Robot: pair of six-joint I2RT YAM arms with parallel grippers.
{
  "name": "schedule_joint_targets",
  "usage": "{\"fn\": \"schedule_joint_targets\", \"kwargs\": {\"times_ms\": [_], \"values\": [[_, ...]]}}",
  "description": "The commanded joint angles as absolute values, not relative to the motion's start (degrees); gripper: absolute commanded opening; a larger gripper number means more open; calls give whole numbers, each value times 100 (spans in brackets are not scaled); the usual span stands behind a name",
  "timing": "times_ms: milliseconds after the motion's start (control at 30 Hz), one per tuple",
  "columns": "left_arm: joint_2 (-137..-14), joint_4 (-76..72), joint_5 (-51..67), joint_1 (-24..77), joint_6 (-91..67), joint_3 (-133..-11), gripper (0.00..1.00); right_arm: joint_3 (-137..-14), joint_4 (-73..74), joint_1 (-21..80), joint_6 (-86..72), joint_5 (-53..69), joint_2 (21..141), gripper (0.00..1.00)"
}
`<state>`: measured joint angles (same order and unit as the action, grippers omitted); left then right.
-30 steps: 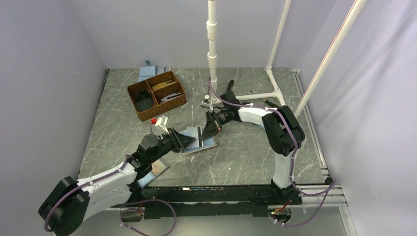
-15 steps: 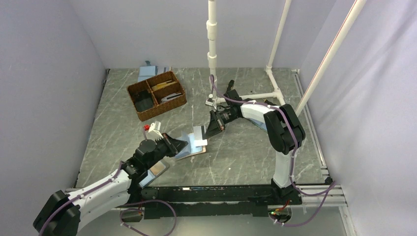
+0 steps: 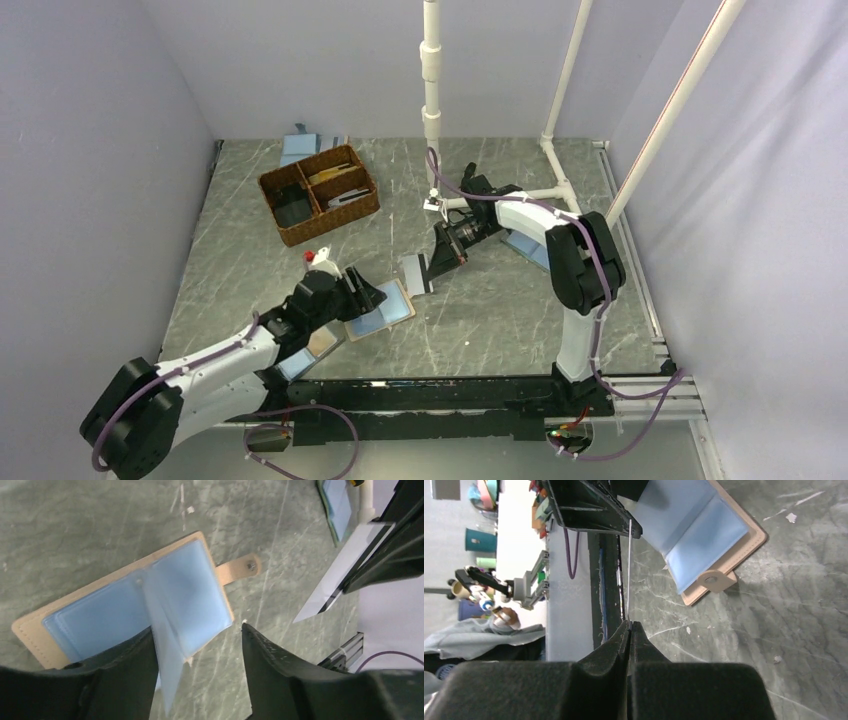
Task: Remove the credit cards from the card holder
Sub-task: Place the card holder at the center of the board, then place the credit card in the storage box.
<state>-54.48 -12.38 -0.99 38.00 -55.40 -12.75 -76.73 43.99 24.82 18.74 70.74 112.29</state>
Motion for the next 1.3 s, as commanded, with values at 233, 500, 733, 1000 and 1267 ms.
{"fn": "schedule_joint_targets", "kwargs": {"times_ms": [233,500,733,1000,1267], "values": [[-4570,617,621,3779,-4474,-2701,99,-7869,5147,2335,3135,7193,10365,0],[-5261,-1496,1836,3779,-4545,-2521,96,-8080,6056,2229,4016,7658,10355,0],[-6272,-1967,1966,3779,-4429,-3085,83,-8251,6776,2182,4750,7913,10386,0],[-6970,-2758,2613,3779,-4589,-3455,62,-8344,7078,2171,5037,8000,10440,0],[-6963,-2540,2778,3779,-4392,-3555,0,-8457,7431,2095,5343,8012,10497,5]]}}
